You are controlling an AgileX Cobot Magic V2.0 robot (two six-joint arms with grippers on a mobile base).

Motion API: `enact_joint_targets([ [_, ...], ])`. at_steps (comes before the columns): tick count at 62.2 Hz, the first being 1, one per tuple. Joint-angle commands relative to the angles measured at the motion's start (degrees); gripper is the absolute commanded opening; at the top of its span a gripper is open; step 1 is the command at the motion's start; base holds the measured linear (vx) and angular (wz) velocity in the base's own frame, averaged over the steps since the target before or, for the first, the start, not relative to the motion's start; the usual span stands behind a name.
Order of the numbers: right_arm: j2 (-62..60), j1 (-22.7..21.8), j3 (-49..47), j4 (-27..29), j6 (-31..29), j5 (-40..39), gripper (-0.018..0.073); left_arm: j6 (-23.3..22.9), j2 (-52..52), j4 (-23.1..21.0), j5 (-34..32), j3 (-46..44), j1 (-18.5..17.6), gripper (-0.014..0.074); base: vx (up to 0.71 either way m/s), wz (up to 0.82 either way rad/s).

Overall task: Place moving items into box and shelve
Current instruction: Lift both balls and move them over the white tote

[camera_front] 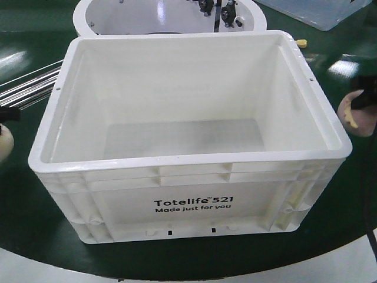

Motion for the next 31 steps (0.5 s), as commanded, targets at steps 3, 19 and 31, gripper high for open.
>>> enact_joint_targets([
  [3, -7.9, 0.1, -6.8, 0.7, -1.9, -1.2, -0.0006, -0.2, -9.7, -0.4, -2.9, -3.4, -0.2, -0.0008, 0.0, 0.0],
  [19, -15.2, 6.1, -17.2, 1.5, -2.3, 0.1, -0.0005, 7.3, -15.7, -15.9, 0.9, -20.8, -0.6, -0.0006, 0.0, 0.0],
  [31, -15.5, 23.5, -18.6, -0.4, 1.2, -3.3, -0.0004, 19.2, -12.9, -37.5, 2.5, -29.7, -8.3, -0.0003, 0.0, 0.0],
])
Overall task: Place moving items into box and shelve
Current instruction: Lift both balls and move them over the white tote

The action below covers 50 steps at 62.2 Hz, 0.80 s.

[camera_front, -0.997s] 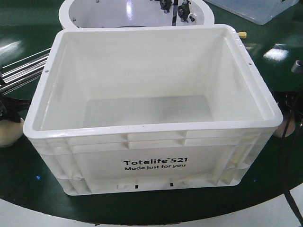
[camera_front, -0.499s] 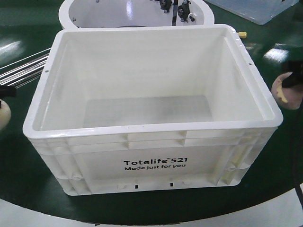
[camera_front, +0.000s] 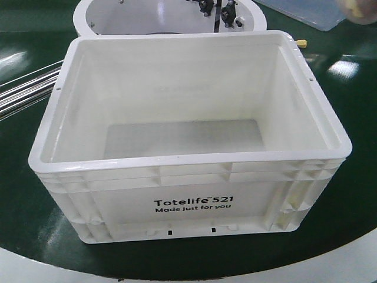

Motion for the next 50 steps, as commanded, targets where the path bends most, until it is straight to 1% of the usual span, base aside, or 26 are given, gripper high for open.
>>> enact_joint_targets([
  [1, -1.1, 7.6, -1.8, -1.0, 2.6, -5.3, -0.0004, 4.7, 0.4, -8.9, -2.3, -3.3, -3.7, -0.0004, 0.0, 0.0],
  [4, -0.3, 11.2, -1.8, -3.5, 4.7, -6.0, -0.0004, 5.6, 2.0, -10.2, -1.1, -3.3, -6.9, -0.0004, 0.0, 0.0],
  [11, 2.2, 19.2, -1.8, -10.2, 10.5, -7.3, -0.0001, 5.5, 6.7, -10.2, 2.0, -3.3, -13.5, -0.0001, 0.0, 0.0],
  [16, 4.5, 23.3, -1.8, -12.8, 11.5, -6.7, 0.0003, 6.2, 11.5, -10.1, 2.6, -3.3, -17.8, -0.0001, 0.0, 0.0],
  [20, 6.7, 25.8, -1.8, -13.1, 12.3, -6.2, 0.0011, 8.7, 15.2, -10.2, 3.5, -3.3, -20.0, 0.0001, 0.0, 0.0],
  [23, 8.3, 26.9, -1.8, -13.1, 12.3, -6.0, 0.0021, 10.4, 17.4, -10.2, 4.9, -3.3, -20.8, 0.0005, 0.0, 0.0],
  [29, 10.4, 27.5, -1.8, -14.3, 12.2, -6.4, 0.0066, 10.8, 20.3, -10.1, 7.5, -3.3, -20.8, 0.0029, 0.0, 0.0],
  [33, 11.3, 27.4, -1.8, -15.3, 12.6, -5.6, 0.0111, 11.3, 21.4, -10.1, 6.8, -3.3, -20.8, 0.0057, 0.0, 0.0],
  [38, 12.2, 27.4, -1.8, -15.9, 12.6, -3.2, 0.0194, 11.9, 21.9, -10.1, 4.4, -3.4, -20.8, 0.0111, 0.0, 0.0],
  [43, 12.9, 27.4, -1.8, -15.9, 12.6, -1.9, 0.0302, 12.9, 22.2, -10.2, 1.6, -3.4, -20.8, 0.0203, 0.0, 0.0],
  [45, 13.2, 27.4, -1.8, -15.8, 12.6, -1.9, 0.036, 13.3, 22.2, -10.1, 0.6, -3.4, -20.8, 0.0261, 0.0, 0.0],
  [50, 13.3, 27.4, -1.8, -15.9, 12.6, -3.3, 0.0464, 13.3, 22.3, -10.0, -1.1, -3.4, -20.8, 0.039, 0.0, 0.0],
])
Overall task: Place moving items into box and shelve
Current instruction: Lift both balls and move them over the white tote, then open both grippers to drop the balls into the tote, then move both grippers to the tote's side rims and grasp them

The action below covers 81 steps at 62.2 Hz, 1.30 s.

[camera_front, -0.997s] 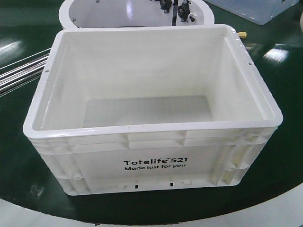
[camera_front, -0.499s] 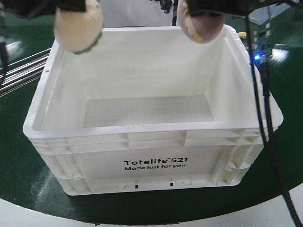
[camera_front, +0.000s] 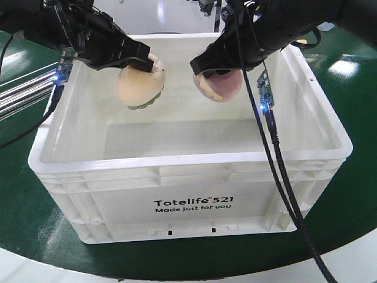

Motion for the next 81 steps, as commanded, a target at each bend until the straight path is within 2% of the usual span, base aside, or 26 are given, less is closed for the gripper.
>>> enact_joint_targets([
  [1, -2.4, -0.3, -1.8, -0.4, -0.1, -4.7, 0.0482, 0.5, -2.5, -2.5, -5.0, -1.8, -0.2, 0.0412, 0.0, 0.0],
  [10, -3.0, -0.3, -1.9, -1.1, -0.2, -8.9, 0.0614, 0.5, -2.5, -2.5, -7.5, -1.8, -0.2, 0.0593, 0.0, 0.0],
  [17, -3.6, -0.3, -2.0, -4.6, -0.1, -9.5, 0.0629, 0.3, -2.6, -2.6, -8.8, -1.8, -0.2, 0.0643, 0.0, 0.0],
  [28, -6.8, -0.7, -2.0, -7.2, 2.6, -9.2, 0.0607, -0.2, -4.4, -2.8, -12.5, -1.9, 0.0, 0.062, 0.0, 0.0],
  [37, -11.3, -4.8, -2.0, -7.4, 4.6, -9.5, 0.0592, -0.2, -8.2, -1.6, -14.7, -1.9, 2.2, 0.0577, 0.0, 0.0],
  [44, -13.8, -11.2, -1.8, -7.3, 3.6, -5.5, 0.0592, -0.2, -11.7, 3.5, -12.7, -1.8, 5.1, 0.0552, 0.0, 0.0],
  [51, -14.2, -17.3, 0.5, -2.7, 1.6, -1.5, 0.0592, -3.0, -13.3, 9.7, -2.9, -1.8, 7.9, 0.0521, 0.0, 0.0],
  [56, -14.6, -18.6, 5.5, 0.5, -0.2, -3.3, 0.0592, -6.8, -13.0, 15.2, 0.2, -1.6, 9.0, 0.0502, 0.0, 0.0],
  [63, -15.3, -18.6, 13.5, 1.5, -0.4, -7.9, 0.0592, -13.6, -13.4, 20.7, -1.2, 0.8, 9.2, 0.0491, 0.0, 0.0],
  [71, -15.9, -18.6, 19.1, 2.7, 0.7, -9.7, 0.0592, -18.8, -13.4, 20.2, -1.6, 5.9, 9.2, 0.0491, 0.0, 0.0],
  [81, -16.5, -18.4, 20.9, 3.0, 0.7, -10.3, 0.0592, -19.2, -13.4, 14.5, -1.9, 9.9, 9.1, 0.0491, 0.0, 0.0],
])
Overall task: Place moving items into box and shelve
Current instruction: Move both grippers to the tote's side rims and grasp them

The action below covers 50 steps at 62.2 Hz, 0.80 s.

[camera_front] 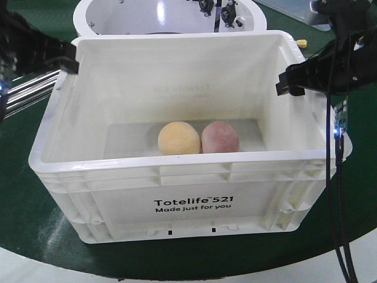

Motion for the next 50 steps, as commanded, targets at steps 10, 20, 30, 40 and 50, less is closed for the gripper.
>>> enact_joint_targets([
  [10, -2.5, -0.2, -1.5, 1.2, 0.3, -2.2, 0.0592, -0.9, -2.1, -6.7, 0.6, -0.4, -0.3, 0.0491, 0.0, 0.0],
  [20, -2.3, -0.2, -1.5, 3.2, 0.1, -1.3, 0.0592, -0.8, -2.0, -6.7, 4.0, 0.1, -0.5, 0.0491, 0.0, 0.0],
  [30, -1.1, -0.2, -1.5, 3.7, -0.1, -2.1, 0.0592, -0.8, -1.7, -6.2, 3.8, 0.2, -1.5, 0.0491, 0.0, 0.0],
  [40, 0.5, -0.2, -1.5, 3.7, -0.4, -2.2, 0.0592, -0.9, -1.7, -6.4, 1.3, 4.2, -2.0, 0.0491, 0.0, 0.0],
  [50, 0.6, -0.2, -1.5, 3.8, -0.7, -2.1, 0.0587, -1.0, -1.7, -6.6, -0.6, 6.1, -2.0, 0.0491, 0.0, 0.0],
])
